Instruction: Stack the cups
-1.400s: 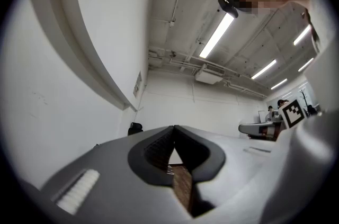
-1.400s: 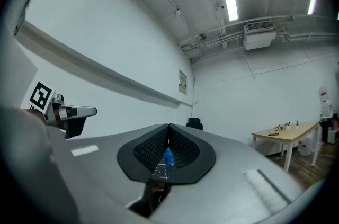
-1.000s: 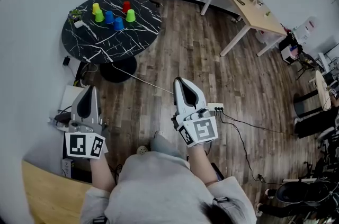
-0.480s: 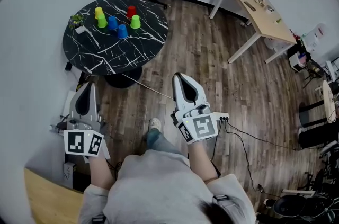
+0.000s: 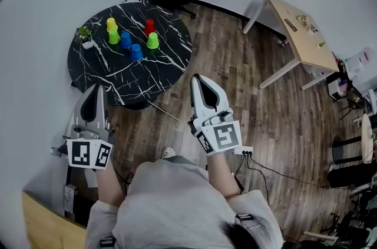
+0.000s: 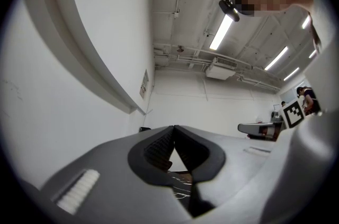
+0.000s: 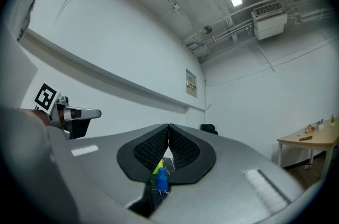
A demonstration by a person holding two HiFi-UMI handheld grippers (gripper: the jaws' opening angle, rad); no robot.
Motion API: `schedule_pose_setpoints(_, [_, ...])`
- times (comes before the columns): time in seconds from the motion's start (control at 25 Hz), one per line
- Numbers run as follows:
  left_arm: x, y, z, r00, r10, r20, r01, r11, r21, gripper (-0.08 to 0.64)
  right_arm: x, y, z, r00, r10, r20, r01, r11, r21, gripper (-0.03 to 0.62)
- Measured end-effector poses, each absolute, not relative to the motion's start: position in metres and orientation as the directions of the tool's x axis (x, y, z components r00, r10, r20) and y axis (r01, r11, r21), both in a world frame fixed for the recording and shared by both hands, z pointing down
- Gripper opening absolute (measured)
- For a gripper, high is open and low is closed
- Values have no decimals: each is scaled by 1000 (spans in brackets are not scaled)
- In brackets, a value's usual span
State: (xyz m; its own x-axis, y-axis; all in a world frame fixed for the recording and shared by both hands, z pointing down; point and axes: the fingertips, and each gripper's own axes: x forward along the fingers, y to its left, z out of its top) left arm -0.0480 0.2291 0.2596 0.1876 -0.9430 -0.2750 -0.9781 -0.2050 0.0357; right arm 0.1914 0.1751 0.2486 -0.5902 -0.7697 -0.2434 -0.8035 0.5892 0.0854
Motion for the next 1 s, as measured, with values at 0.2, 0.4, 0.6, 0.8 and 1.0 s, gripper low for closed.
schedule_pose_setpoints(0.2, [-32,186,256,168,-943,-287,-983,-182,24,58,204,126,250,-614,-750,-245,-784,615,86,5])
schedule_pose_setpoints(0.4, [-26,160,265,151,-954,-261,-986,-162,24,58,207,88,261,-630,-740,-234,-768,638,50,5])
schedule_pose_setpoints(0.6, [-35,135,272,126,-963,-240,-989,-140,46,58,198,60,270,-647,-731,-219,-754,656,37,5])
schedule_pose_setpoints(0.8, [-45,98,269,145,-960,-238,-987,-158,35,58,188,27,270,-635,-742,-215,-764,645,31,5])
schedule_pose_setpoints(1.0, [-64,55,265,175,-955,-239,-982,-188,32,58,168,-8,266,-618,-757,-212,-779,626,38,5])
